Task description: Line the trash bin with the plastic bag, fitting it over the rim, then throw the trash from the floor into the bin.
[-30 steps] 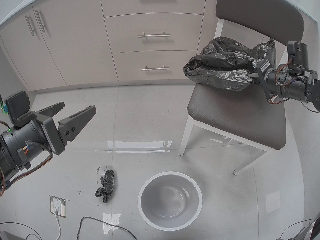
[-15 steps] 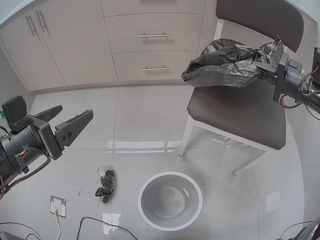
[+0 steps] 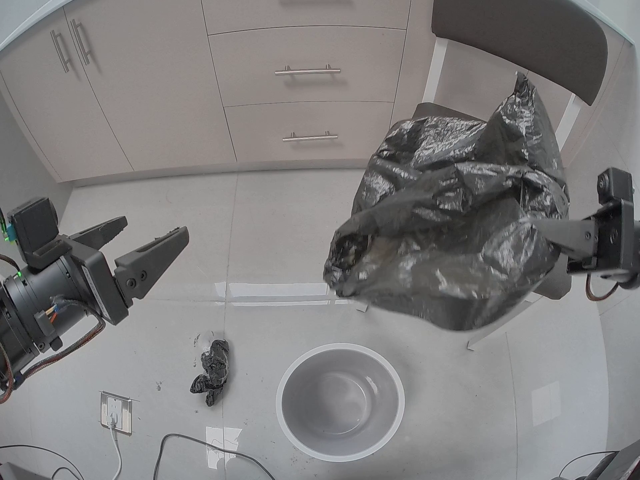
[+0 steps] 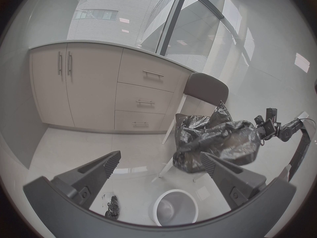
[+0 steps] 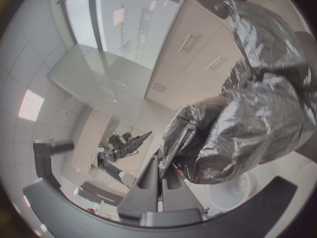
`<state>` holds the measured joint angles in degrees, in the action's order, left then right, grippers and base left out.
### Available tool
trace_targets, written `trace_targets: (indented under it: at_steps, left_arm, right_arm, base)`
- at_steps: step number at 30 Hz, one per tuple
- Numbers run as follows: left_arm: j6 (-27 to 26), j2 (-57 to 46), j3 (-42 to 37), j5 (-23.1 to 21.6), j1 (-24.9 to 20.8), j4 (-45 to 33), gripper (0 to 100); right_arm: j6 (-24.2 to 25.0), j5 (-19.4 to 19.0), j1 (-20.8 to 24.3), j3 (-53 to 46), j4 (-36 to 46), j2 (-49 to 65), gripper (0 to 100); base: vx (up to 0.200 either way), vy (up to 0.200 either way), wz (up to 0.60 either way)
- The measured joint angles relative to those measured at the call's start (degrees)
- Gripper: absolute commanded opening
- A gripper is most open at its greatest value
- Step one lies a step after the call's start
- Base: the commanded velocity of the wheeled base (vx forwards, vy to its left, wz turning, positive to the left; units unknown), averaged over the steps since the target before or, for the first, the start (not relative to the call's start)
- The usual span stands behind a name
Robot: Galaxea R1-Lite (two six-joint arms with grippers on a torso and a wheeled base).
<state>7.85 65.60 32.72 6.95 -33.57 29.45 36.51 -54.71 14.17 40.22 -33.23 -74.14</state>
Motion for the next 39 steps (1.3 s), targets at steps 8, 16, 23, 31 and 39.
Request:
trace_targets:
  at_steps: [8, 16, 23, 31, 39]
  left_arm:
    - [0.3, 3.34, -0.63, -5.64, 0.37, 0.02, 100]
    - [5.89, 9.86, -0.41, -10.91, -0.71, 0.62, 100]
    - [8.66, 15.74, 0.93, -9.95, -4.49, 3.66, 100]
    - [12.78, 21.66, 5.17, -10.07, -3.52, 5.08, 100]
    - [21.46, 28.64, 10.91, -11.48, -0.18, 11.43, 100]
  right_arm:
    - [-4.02, 0.55, 1.71, -4.34, -2.02, 5.44, 0]
    - [-1.78, 9.17, 6.8, -2.77, -3.24, 9.13, 0]
    - [3.58, 9.78, 8.57, 1.01, -2.95, 10.56, 0]
    - [5.89, 9.63, 9.86, 2.67, -2.89, 11.03, 0]
    - [6.13, 9.47, 12.02, 2.78, -1.63, 12.24, 0]
  base:
    - [0.0, 0.0, 0.0]
    - [0.0, 0.0, 0.0]
    - [0.0, 0.0, 0.0]
    - [0.0, 0.0, 0.0]
    - [0.0, 0.0, 0.0]
